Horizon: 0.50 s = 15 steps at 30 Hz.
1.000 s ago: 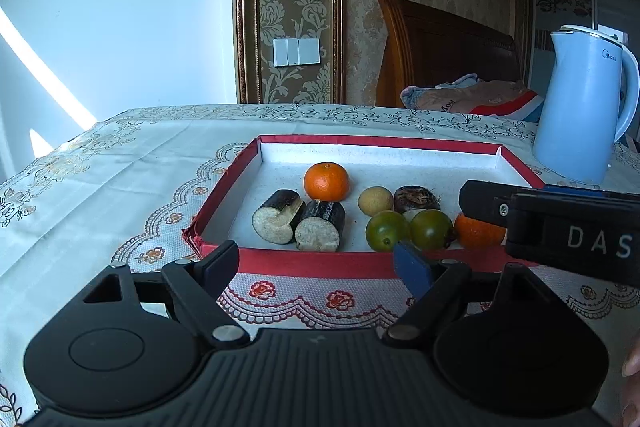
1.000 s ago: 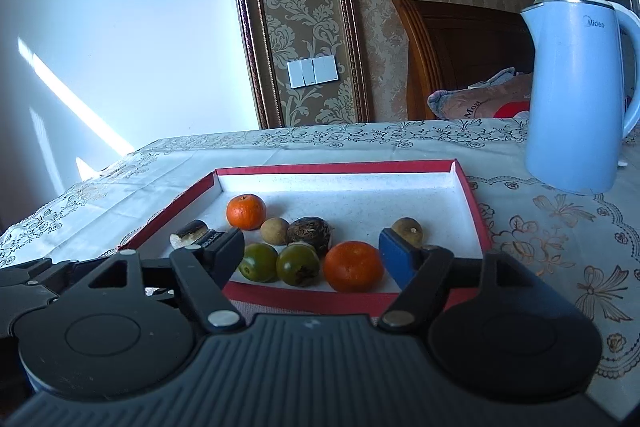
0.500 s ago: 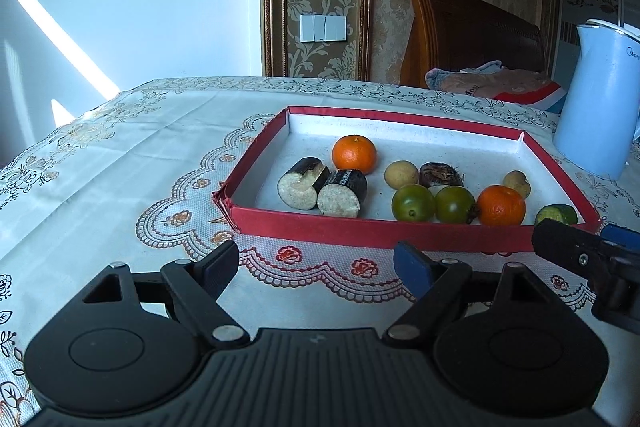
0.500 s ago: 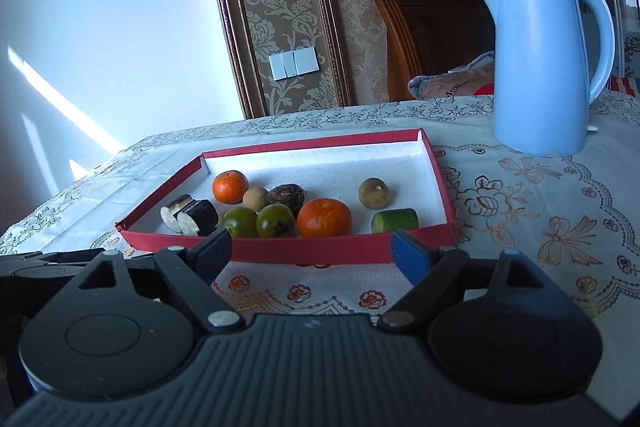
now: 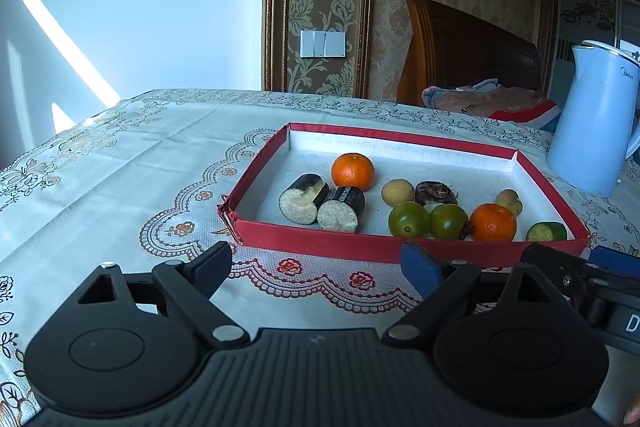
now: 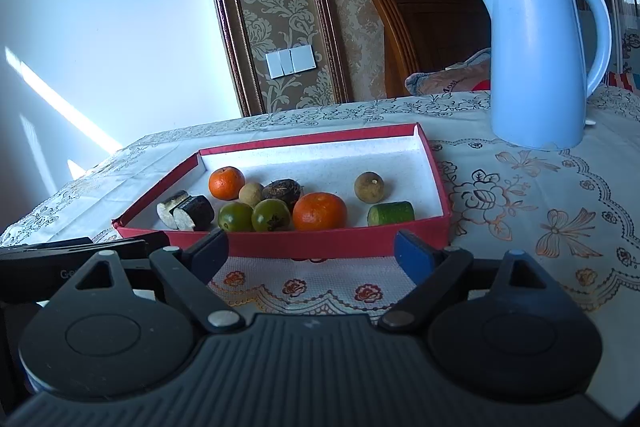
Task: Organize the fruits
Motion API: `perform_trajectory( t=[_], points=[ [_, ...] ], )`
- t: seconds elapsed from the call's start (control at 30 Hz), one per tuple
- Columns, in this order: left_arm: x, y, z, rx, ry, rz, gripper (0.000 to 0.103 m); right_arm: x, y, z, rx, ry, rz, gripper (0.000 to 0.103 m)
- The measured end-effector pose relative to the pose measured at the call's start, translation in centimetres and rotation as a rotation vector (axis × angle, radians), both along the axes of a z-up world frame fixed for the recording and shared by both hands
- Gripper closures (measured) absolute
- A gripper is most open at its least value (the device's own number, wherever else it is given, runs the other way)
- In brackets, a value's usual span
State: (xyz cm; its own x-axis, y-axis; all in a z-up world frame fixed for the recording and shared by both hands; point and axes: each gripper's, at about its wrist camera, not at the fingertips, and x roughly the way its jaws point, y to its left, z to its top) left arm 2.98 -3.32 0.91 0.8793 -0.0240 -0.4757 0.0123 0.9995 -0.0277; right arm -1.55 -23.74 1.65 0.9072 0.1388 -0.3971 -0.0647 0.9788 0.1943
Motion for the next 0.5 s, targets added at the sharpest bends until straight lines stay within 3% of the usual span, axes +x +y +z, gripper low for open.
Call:
perform_trajectory(
  t=[0.5],
  points=[
    [-0.04,-0.26,-0.27,0.022,0.0,-0.008,0.011,0.04,0.2,-0.01,-0.008,0.003,0.006,0.01]
  ],
)
